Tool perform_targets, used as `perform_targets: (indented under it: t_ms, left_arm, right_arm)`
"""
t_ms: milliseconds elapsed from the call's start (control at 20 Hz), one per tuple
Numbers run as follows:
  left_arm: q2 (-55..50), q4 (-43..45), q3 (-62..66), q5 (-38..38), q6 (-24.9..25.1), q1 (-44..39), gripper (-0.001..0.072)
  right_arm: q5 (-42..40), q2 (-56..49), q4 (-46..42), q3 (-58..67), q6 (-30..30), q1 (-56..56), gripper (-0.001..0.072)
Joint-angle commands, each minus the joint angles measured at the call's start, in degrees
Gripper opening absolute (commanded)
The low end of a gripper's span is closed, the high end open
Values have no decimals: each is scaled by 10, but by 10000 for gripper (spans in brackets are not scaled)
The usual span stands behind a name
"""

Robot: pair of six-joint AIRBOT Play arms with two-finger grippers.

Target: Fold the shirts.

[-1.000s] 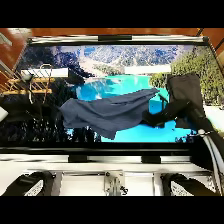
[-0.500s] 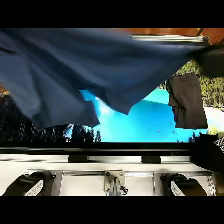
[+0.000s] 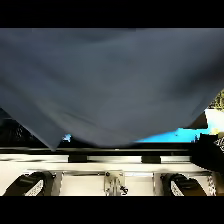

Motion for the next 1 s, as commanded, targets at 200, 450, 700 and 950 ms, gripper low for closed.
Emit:
perform_targets:
  t_ms: [200,450,700,950]
  left_arm:
    - [-54,50,-248,-49,12,0,30]
    - [-164,42,-309,100,10,0,30]
    - [-269,21,-309,170,9,0,30]
    - [-387,-83,-309,58,10,-1,30]
  right_arm:
    - [-173,-167,-121,-38,21,0,67]
    - [-79,-357,-138,-64,68,0,67]
    - [24,-482,-127,-64,171,1,67]
    - [-7,-567,-45,-64,180,1,67]
